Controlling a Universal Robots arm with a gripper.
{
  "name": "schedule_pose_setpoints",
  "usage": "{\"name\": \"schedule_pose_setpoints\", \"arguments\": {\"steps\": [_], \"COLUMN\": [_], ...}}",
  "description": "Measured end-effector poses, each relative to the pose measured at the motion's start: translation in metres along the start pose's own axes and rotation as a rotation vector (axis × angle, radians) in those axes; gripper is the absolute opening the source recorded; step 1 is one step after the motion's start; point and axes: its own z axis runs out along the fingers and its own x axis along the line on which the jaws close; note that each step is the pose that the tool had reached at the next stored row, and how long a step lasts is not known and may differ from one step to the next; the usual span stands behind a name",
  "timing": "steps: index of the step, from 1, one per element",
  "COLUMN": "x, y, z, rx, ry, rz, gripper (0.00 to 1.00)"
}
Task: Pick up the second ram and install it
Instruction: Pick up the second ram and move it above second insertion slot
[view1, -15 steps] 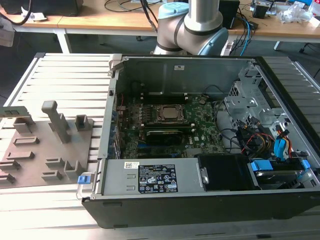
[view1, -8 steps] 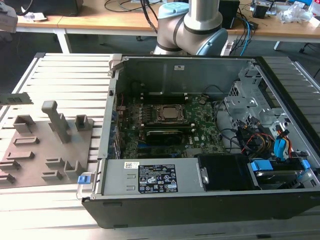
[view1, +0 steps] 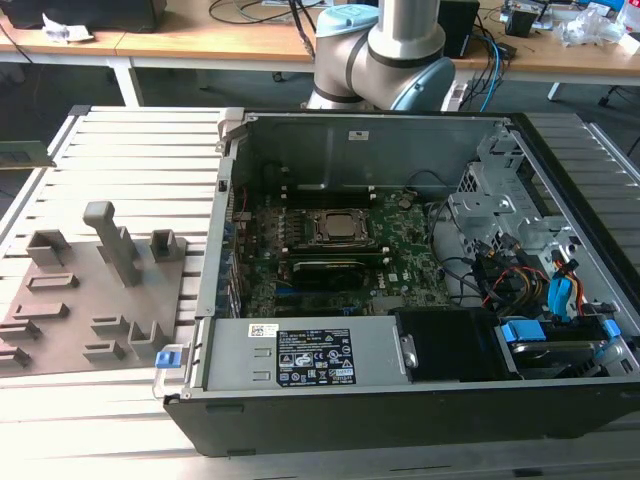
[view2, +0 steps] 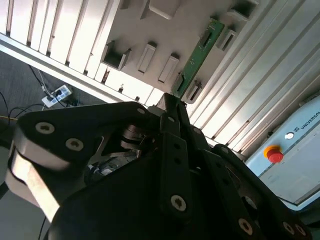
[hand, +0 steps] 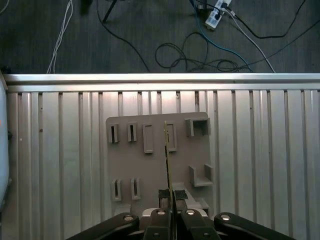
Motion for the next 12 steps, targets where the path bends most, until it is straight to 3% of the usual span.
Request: {"name": "schedule_pose_setpoints", "arguments": {"steps": [3, 11, 12], "x": [0.0001, -0.0007, -0.0009], "y": [-0.0024, -0.0387, -0.0484], "z": [-0.0001, -0.0018, -0.0021], "rx": [-0.0001, -0.0007, -0.0008], "ry": [0.0006, 0.0015, 0.0014], "rz": [0.0, 0.0, 0.0], "gripper": [0.14, 0.14, 0.14]}}
